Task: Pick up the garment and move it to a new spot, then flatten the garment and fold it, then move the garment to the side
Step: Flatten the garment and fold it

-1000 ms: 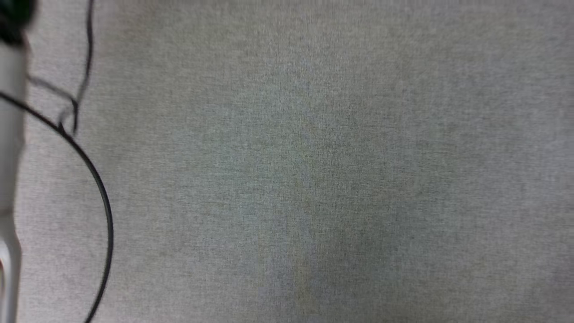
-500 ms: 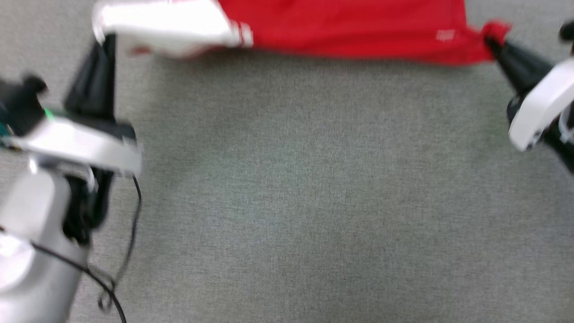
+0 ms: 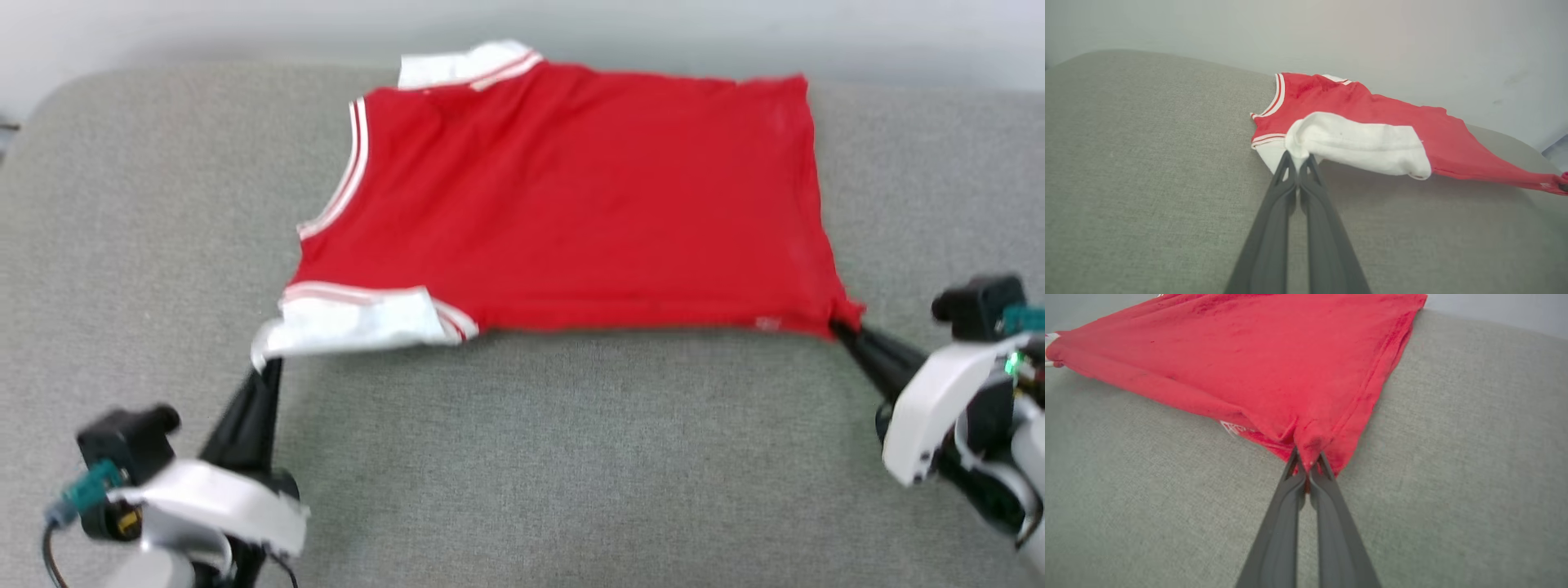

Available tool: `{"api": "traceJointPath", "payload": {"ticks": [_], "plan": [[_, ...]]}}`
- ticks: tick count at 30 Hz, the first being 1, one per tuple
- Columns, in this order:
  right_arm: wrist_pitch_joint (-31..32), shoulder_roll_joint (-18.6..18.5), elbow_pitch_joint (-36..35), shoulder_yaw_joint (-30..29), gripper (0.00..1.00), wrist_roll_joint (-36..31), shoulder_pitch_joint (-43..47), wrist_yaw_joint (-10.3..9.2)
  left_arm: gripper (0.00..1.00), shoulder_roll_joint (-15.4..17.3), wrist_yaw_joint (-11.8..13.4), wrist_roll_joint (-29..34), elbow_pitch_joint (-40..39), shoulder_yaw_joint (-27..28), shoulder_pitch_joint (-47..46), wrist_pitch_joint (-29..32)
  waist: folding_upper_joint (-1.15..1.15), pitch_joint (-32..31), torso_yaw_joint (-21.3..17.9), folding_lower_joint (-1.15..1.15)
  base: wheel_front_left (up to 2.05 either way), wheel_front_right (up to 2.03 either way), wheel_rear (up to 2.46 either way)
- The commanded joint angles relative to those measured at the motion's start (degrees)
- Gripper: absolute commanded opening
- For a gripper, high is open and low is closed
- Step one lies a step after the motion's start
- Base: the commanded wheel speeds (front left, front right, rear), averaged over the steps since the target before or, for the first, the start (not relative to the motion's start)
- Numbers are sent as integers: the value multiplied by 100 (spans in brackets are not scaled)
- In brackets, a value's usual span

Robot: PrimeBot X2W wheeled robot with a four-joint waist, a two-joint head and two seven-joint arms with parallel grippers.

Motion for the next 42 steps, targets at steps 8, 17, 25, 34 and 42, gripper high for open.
{"api": "traceJointPath", "payload": {"ticks": [8, 17, 25, 34, 42], "plan": [[112, 38, -171, -170, 0, -97, 934, -8, 0, -31, -58, -283, 113, -136, 851, 113, 0, -584, -44, 2, 0, 0, 0], [253, -22, -382, -312, 0, -151, 1881, -9, 0, -80, -170, -780, 56, -278, 1888, 285, 0, -1066, -114, 2, 0, 0, 0], [298, -160, -500, -483, 0, -273, 2575, -9, 0, 73, -373, -1058, -132, -469, 2558, 561, 0, -1311, -48, 2, 0, 0, 0], [363, -200, -724, -739, 0, -331, 3171, -9, 0, 149, -332, -1087, -197, -496, 2792, 577, 0, -1388, 18, 2, 0, 0, 0], [433, -82, -951, -937, 0, -367, 3358, -9, 0, 263, -275, -885, -247, -469, 2622, 503, 0, -1408, -1, 2, 0, 0, 0]]}}
